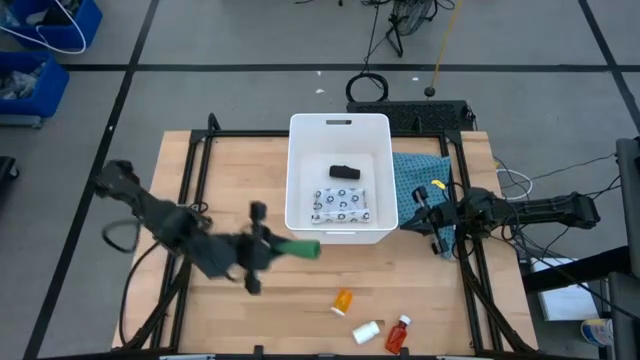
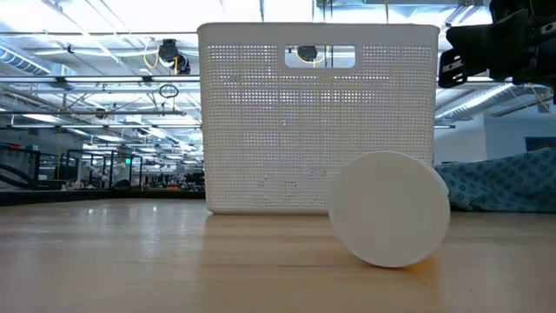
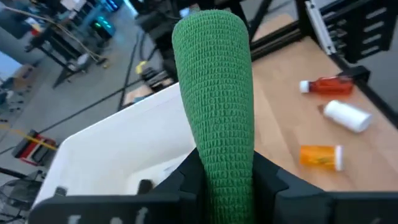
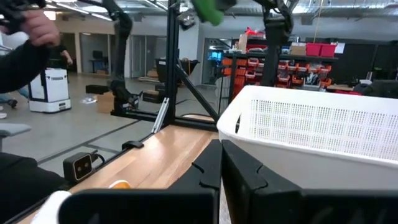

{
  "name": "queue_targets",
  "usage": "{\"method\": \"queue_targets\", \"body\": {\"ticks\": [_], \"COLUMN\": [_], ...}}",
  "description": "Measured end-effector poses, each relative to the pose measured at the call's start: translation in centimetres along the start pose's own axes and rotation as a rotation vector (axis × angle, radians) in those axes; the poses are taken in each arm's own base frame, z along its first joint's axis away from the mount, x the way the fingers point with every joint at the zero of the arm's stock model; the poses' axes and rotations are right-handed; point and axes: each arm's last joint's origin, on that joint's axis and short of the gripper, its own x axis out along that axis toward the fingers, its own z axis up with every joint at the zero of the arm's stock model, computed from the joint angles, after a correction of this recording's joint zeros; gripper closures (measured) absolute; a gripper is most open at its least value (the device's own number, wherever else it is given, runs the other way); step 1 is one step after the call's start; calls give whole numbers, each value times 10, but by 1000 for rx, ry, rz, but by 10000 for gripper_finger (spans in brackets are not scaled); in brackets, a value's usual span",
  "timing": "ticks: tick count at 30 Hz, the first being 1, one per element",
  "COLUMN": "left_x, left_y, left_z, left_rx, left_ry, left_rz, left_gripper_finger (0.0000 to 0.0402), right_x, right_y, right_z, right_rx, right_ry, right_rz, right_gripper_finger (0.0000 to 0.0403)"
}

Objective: Pick & place medical supplies in basket/bin
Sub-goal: Put the green bandage into the white bin

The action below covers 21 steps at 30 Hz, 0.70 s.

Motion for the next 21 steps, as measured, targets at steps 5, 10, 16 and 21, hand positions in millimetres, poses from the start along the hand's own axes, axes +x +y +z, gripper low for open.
{"method": "queue_targets", "body": {"ticks": [5,10,16,21], "left_x": [-21,-35,-37,-35], "left_y": [23,32,30,21], "left_z": [-54,-114,-172,-202], "left_rx": [-42,-126,-233,-268], "left_ry": [-84,-231,-332,-403], "left_rz": [53,89,146,169], "left_gripper_finger": [348,334,341,341], "right_x": [0,0,0,0], "right_y": [0,0,0,-1], "right_z": [0,1,3,8], "right_rx": [-6,-25,-38,-60], "right_ry": [-4,-12,-25,-74], "right_rz": [0,-2,-5,-32], "right_gripper_finger": [403,403,403,403]}}
